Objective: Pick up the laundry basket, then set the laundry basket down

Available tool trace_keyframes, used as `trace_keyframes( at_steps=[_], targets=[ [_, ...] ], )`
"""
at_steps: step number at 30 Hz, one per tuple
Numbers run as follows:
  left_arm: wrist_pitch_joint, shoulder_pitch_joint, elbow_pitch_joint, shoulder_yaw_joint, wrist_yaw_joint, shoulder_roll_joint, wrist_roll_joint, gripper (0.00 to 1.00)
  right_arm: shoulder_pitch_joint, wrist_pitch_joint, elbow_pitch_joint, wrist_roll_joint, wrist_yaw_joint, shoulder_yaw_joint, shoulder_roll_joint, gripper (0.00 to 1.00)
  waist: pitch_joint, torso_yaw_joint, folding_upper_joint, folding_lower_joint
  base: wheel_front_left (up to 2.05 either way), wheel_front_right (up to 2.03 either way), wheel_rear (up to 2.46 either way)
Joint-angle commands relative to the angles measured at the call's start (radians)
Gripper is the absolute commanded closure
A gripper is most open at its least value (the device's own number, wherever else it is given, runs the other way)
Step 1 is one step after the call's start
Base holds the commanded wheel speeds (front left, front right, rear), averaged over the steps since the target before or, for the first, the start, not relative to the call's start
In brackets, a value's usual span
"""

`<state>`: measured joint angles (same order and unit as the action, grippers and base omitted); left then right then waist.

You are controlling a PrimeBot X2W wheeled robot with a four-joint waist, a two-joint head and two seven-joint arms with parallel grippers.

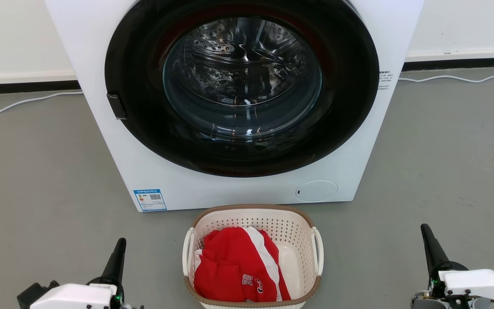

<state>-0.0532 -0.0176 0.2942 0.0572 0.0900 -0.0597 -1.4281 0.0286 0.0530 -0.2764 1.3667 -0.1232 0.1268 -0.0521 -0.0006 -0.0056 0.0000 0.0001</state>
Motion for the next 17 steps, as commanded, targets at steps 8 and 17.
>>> trace_keyframes(
  at_steps=[8, 17],
  targets=[
    [-0.034, -0.077, -0.039, 0.042, 0.025, 0.003, -0.094, 1.0, 0.07, 0.034, 0.029, 0.126, -0.007, -0.014, -0.002, 1.0, 0.002, 0.003, 0.0, -0.0001, 0.0, 0.0, 0.0],
    [-0.06, -0.091, -0.049, 0.057, 0.041, 0.009, -0.18, 1.0, 0.079, 0.06, 0.032, 0.241, -0.007, -0.013, 0.002, 1.0, 0.004, 0.006, 0.0, -0.0001, 0.0, 0.0, 0.0]
  ],
)
